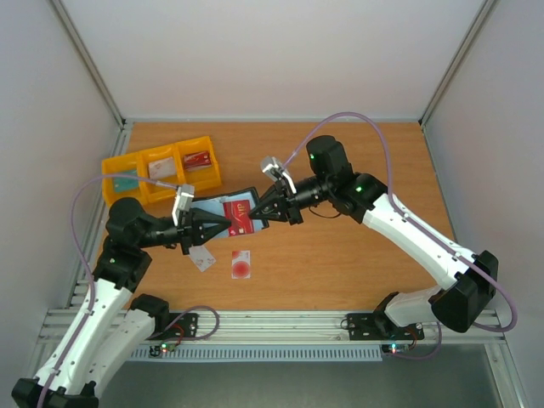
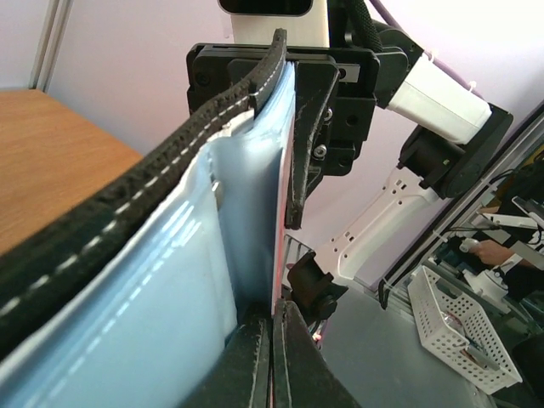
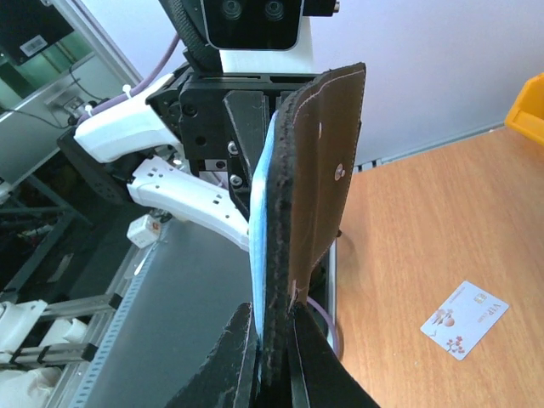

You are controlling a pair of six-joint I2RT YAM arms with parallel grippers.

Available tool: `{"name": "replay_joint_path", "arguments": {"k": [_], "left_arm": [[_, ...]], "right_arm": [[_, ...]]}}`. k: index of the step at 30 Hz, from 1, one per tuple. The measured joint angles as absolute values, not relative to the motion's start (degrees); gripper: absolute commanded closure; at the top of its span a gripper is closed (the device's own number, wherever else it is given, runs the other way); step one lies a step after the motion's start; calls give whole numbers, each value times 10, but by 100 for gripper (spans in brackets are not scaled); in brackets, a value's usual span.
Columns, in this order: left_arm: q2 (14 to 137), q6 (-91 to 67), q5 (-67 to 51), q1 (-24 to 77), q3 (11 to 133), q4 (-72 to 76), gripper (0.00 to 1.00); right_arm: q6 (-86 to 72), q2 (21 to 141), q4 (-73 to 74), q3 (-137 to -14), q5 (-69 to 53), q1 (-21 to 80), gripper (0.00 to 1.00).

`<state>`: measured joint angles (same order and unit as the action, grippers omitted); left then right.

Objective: Take the credit cards out of the card holder

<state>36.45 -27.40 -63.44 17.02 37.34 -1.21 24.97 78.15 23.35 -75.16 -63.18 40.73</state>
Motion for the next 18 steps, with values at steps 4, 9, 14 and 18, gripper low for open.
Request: {"name": "replay_joint_path", "arguments": {"k": [4, 9, 14, 18], "left_arm": [[364, -287, -625, 171, 373, -7, 100], [371, -306, -623, 173, 367, 1, 100], [372, -314, -625, 174, 364, 11, 100], [368, -318, -625, 167, 364, 19, 100]], "right_arm": [[253, 781, 232, -745, -636, 391, 96], [250, 781, 214, -725, -653, 378, 93], [243, 781, 201, -718, -667, 375, 86], [240, 776, 202, -718, -677, 350, 90]]}}
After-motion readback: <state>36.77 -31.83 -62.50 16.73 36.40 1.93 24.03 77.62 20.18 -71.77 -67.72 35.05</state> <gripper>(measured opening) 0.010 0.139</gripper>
